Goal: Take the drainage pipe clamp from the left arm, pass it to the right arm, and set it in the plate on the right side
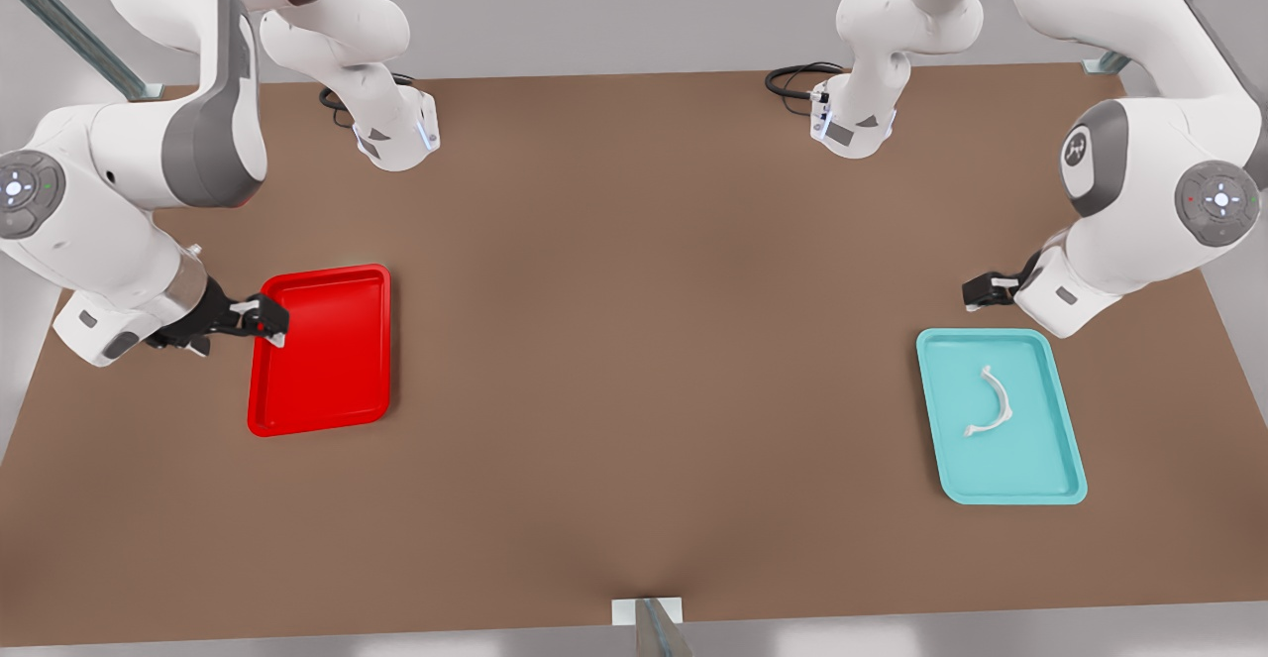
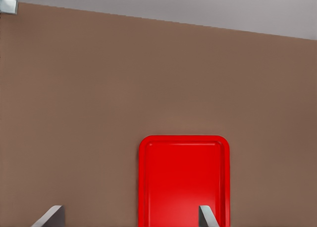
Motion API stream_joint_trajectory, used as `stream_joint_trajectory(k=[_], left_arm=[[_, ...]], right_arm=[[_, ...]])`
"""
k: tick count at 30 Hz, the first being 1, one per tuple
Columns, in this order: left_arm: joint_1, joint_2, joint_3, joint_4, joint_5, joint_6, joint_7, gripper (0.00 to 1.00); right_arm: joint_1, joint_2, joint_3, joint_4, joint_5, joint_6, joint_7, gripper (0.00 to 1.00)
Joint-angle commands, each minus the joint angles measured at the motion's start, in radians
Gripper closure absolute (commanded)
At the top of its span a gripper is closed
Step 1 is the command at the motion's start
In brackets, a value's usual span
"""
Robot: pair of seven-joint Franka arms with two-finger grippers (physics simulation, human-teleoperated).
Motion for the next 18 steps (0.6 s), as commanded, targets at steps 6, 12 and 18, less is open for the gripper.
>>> stream_joint_trajectory(k=[6, 12, 18], left_arm=[[0.007, 0.042, 0.160, -0.310, -0.011, 0.560, 0.066, 0.00], [0.051, 0.184, 0.214, -0.515, -0.321, 1.073, 0.075, 0.00], [0.079, 0.244, 0.228, -0.566, -0.328, 1.085, 0.161, 0.00]], right_arm=[[-0.001, -0.001, -0.003, 0.001, 0.001, 0.037, -0.019, 0.00], [-0.001, 0.002, -0.010, 0.011, 0.000, 0.040, -0.017, 0.00], [-0.001, 0.008, -0.007, 0.019, 0.000, 0.038, -0.014, 0.00]])
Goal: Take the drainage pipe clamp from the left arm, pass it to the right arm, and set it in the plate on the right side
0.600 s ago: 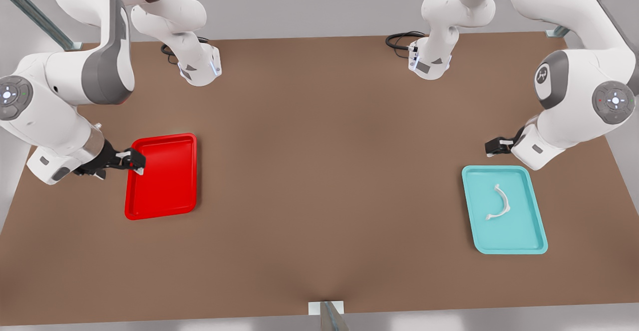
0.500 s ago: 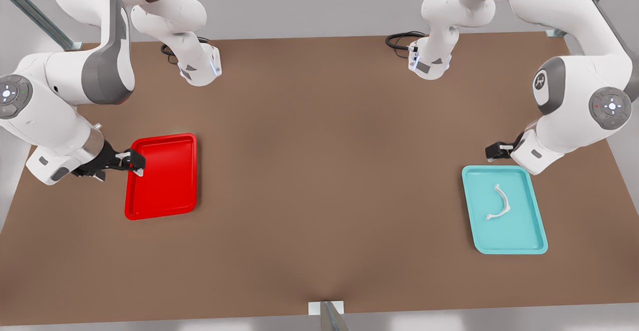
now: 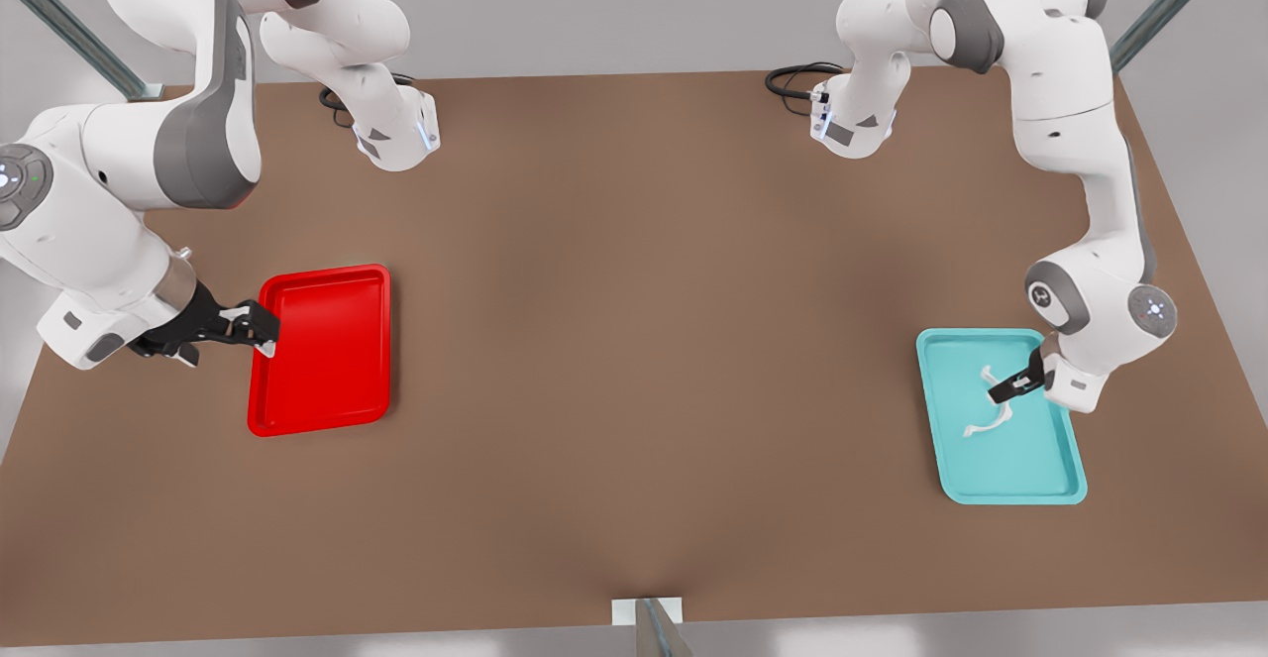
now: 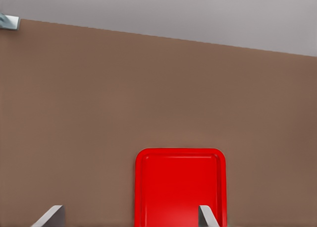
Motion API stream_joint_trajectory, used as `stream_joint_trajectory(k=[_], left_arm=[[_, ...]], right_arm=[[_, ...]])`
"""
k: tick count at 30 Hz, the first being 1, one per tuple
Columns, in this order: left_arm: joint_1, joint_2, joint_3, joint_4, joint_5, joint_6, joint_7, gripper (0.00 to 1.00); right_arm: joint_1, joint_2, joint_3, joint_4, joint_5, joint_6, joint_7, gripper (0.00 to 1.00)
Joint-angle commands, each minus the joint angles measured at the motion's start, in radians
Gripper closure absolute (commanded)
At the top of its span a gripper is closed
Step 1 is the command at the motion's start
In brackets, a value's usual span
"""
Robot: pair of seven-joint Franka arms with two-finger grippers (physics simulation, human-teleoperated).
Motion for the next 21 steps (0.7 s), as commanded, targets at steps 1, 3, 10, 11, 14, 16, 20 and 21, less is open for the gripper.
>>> stream_joint_trajectory(k=[1, 3, 10, 11, 14, 16, 20, 21], left_arm=[[0.001, 0.010, 0.004, -0.019, -0.020, 0.142, 0.095, 0.00], [0.001, 0.020, 0.010, -0.031, -0.020, 0.142, 0.111, 0.00], [0.001, 0.068, 0.010, -0.054, -0.035, 0.143, 0.109, 0.16], [0.001, 0.079, 0.010, -0.054, -0.049, 0.145, 0.111, 0.19], [0.001, 0.092, 0.010, -0.054, -0.049, 0.154, 0.109, 0.30], [0.010, 0.103, 0.010, -0.054, -0.050, 0.154, 0.111, 0.31], [0.013, 0.119, 0.012, -0.062, -0.050, 0.157, 0.111, 0.35], [0.014, 0.120, 0.012, -0.062, -0.050, 0.157, 0.111, 0.38]], right_arm=[[0.000, -0.001, 0.004, 0.001, 0.001, 0.001, -0.004, 0.00], [0.000, -0.001, 0.005, 0.001, 0.001, 0.001, -0.004, 0.00], [0.000, -0.001, 0.002, -0.001, 0.005, -0.001, -0.004, 0.00], [0.000, -0.001, 0.002, -0.001, 0.007, -0.001, -0.004, 0.00], [0.002, -0.001, 0.002, -0.001, 0.007, -0.001, -0.002, 0.00], [0.002, -0.001, 0.004, -0.002, 0.007, -0.001, 0.006, 0.00], [0.003, -0.001, 0.004, -0.004, 0.005, -0.001, 0.006, 0.00], [0.003, -0.001, 0.004, -0.004, 0.007, -0.001, 0.004, 0.00]])
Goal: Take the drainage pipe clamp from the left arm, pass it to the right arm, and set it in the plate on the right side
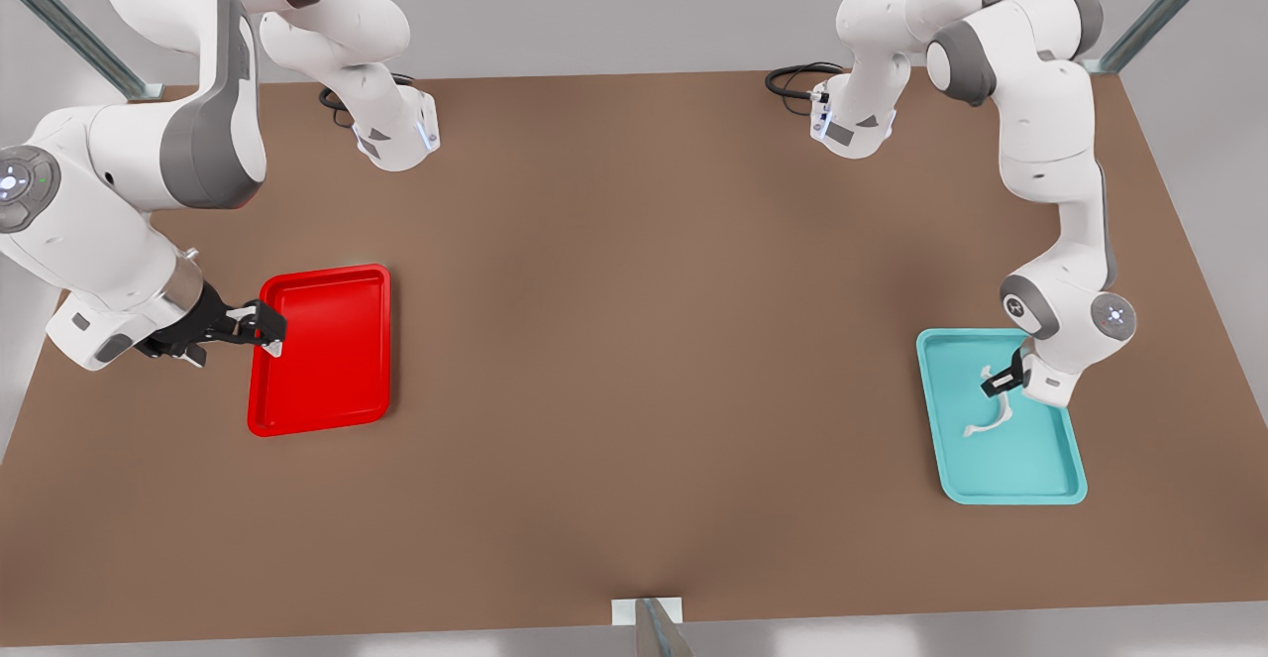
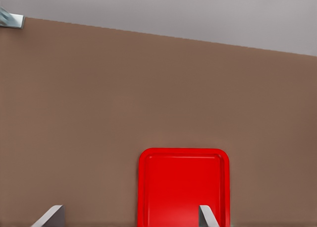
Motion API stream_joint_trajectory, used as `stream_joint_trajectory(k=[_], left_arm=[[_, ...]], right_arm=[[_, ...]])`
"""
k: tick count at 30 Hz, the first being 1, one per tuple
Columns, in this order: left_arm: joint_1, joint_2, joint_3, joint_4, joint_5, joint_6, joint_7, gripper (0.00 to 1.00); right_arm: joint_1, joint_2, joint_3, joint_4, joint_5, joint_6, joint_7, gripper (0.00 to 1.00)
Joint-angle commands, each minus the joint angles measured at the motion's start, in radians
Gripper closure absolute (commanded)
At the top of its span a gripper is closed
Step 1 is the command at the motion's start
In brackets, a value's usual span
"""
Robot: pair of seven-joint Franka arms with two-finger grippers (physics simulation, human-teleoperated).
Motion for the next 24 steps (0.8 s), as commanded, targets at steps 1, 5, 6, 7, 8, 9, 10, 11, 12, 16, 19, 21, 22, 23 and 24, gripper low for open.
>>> stream_joint_trajectory(k=[1, 5, 6, 7, 8, 9, 10, 11, 12, 16, 19, 21, 22, 23, 24], left_arm=[[0.001, 0.005, 0.000, 0.000, 0.000, 0.008, 0.031, 0.42], [0.001, 0.006, 0.000, 0.000, 0.000, 0.009, 0.031, 0.63], [0.001, 0.008, 0.000, 0.000, 0.000, 0.009, 0.031, 0.65], [0.001, 0.010, 0.000, 0.000, 0.000, 0.009, 0.031, 0.65], [0.001, 0.013, 0.000, 0.000, -0.009, 0.009, 0.031, 0.65], [0.001, 0.014, 0.000, 0.000, -0.012, 0.012, 0.031, 0.66], [0.001, 0.014, 0.000, 0.000, -0.012, 0.012, 0.031, 0.68], [0.001, 0.016, 0.000, 0.001, -0.012, 0.012, 0.031, 0.72], [0.001, 0.016, 0.000, 0.001, -0.012, 0.012, 0.031, 0.79], [0.001, 0.014, -0.001, 0.006, -0.012, 0.011, 0.031, 0.79], [0.001, 0.016, -0.003, 0.095, -0.002, -0.014, 0.067, 0.79], [-0.009, 0.013, -0.009, 0.224, -0.002, -0.146, 0.119, 0.79], [-0.035, 0.006, -0.012, 0.259, -0.002, -0.166, 0.147, 0.79], [-0.074, 0.005, -0.012, 0.286, -0.002, -0.184, 0.147, 0.79], [-0.117, 0.002, -0.010, 0.305, -0.002, -0.212, 0.147, 0.79]], right_arm=[[0.000, -0.001, 0.000, 0.000, 0.000, -0.001, 0.005, 0.00], [0.000, -0.001, 0.000, 0.000, 0.000, -0.001, 0.005, 0.00], [0.002, -0.001, 0.000, -0.003, 0.000, -0.001, 0.005, 0.00], [0.003, -0.001, 0.000, -0.003, 0.000, -0.001, 0.010, 0.00], [0.002, -0.001, 0.000, -0.003, 0.000, -0.001, 0.007, 0.00], [0.000, -0.001, 0.000, -0.001, 0.001, -0.001, 0.005, 0.00], [0.003, -0.001, 0.001, -0.009, 0.005, -0.001, 0.007, 0.00], [0.006, -0.001, 0.001, -0.021, 0.005, -0.001, 0.013, 0.00], [0.006, -0.001, 0.001, -0.029, 0.006, -0.001, 0.014, 0.00], [0.012, 0.002, 0.014, -0.029, 0.005, -0.016, 0.013, 0.00], [0.012, 0.002, 0.014, -0.029, 0.005, -0.016, 0.005, 0.00], [0.012, 0.003, 0.014, -0.027, 0.005, -0.016, 0.002, 0.00], [0.012, 0.003, 0.014, -0.029, 0.006, -0.016, 0.002, 0.00], [0.012, 0.003, 0.014, -0.029, 0.005, -0.016, 0.002, 0.00], [0.012, 0.003, 0.014, -0.029, 0.006, -0.016, 0.002, 0.00]])
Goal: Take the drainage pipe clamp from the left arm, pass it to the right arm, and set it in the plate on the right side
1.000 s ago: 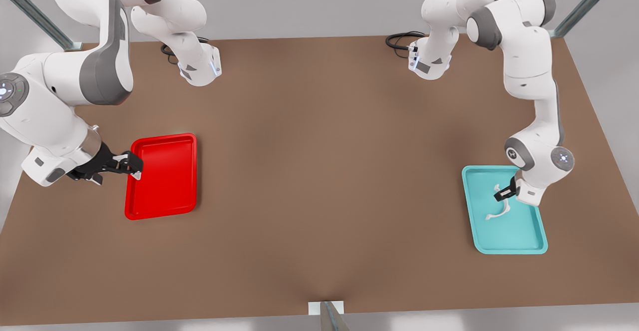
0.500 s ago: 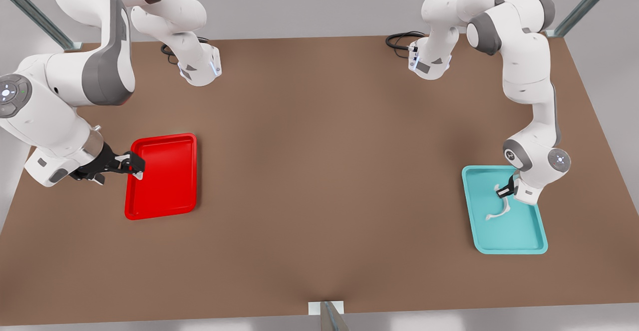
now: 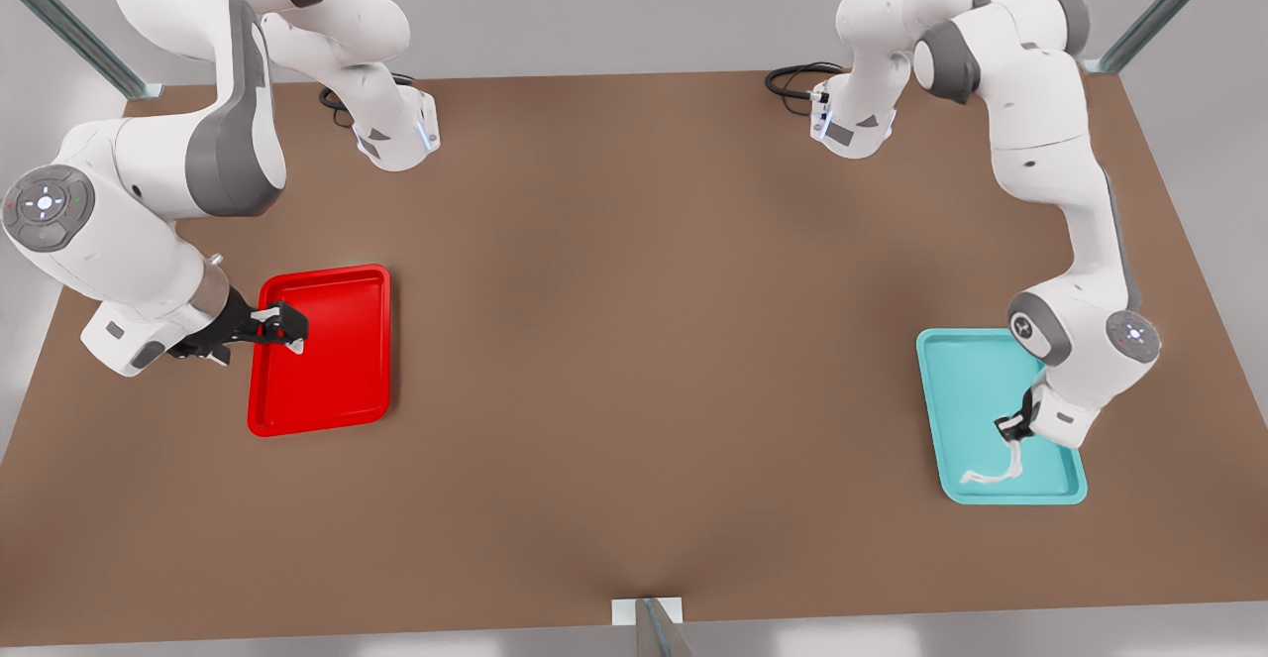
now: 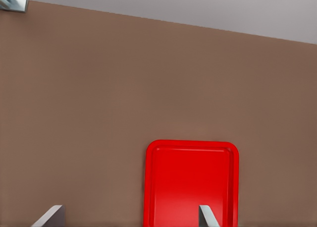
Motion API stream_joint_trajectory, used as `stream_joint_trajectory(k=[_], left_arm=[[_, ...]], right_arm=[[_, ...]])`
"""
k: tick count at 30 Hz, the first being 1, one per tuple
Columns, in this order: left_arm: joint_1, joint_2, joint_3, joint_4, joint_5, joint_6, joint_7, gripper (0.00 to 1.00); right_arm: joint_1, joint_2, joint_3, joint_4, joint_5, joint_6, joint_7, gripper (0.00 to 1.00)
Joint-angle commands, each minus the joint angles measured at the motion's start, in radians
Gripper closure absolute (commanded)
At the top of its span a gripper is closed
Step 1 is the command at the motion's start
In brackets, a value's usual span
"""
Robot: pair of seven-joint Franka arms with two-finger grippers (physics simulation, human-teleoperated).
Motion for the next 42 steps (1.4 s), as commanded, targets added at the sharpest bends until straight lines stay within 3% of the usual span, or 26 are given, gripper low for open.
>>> stream_joint_trajectory(k=[1, 5, 9, 13, 15, 18, 22, 25, 29, 35, 42], left_arm=[[-0.072, -0.015, 0.000, 0.025, -0.004, -0.137, 0.105, 0.79], [-0.304, -0.102, 0.005, 0.027, -0.002, -0.266, 0.097, 0.79], [-0.391, -0.093, -0.138, 0.110, -0.018, -0.261, -0.021, 0.79], [-0.505, -0.049, -0.204, 0.168, -0.074, -0.140, -0.137, 0.79], [-0.544, -0.009, -0.267, 0.226, -0.065, -0.063, -0.280, 0.79], [-0.581, 0.036, -0.273, 0.308, -0.070, -0.056, -0.375, 0.79], [-0.597, 0.042, -0.276, 0.311, -0.070, -0.007, -0.424, 0.79], [-0.620, 0.045, -0.276, 0.309, -0.073, -0.007, -0.427, 0.79], [-0.627, 0.045, -0.276, 0.309, -0.073, -0.007, -0.439, 0.79], [-0.633, 0.039, -0.276, 0.309, -0.071, -0.007, -0.453, 0.79], [-0.633, 0.039, -0.276, 0.309, -0.071, -0.007, -0.453, 0.79]], right_arm=[[0.000, -0.001, 0.000, 0.000, 0.002, -0.002, -0.005, 0.00], [0.000, -0.001, 0.000, 0.000, 0.002, -0.002, -0.003, 0.00], [0.000, -0.001, 0.000, 0.000, 0.002, -0.001, -0.003, 0.00], [0.000, -0.001, 0.009, -0.001, 0.002, -0.004, 0.001, 0.00], [0.000, -0.001, 0.080, -0.001, 0.003, -0.001, 0.009, 0.00], [0.021, 0.022, 0.155, 0.005, 0.000, 0.030, 0.021, 0.00], [0.117, 0.054, 0.156, 0.011, -0.009, 0.060, 0.248, 0.00], [0.117, 0.074, 0.153, 0.022, -0.003, 0.096, 0.253, 0.00], [0.123, 0.161, 0.238, 0.023, -0.001, 0.281, 0.250, 0.00], [0.221, 0.210, 0.242, 0.025, -0.006, 0.336, 0.250, 0.00], [0.227, 0.250, 0.241, -0.042, -0.005, 0.375, 0.152, 0.00]])
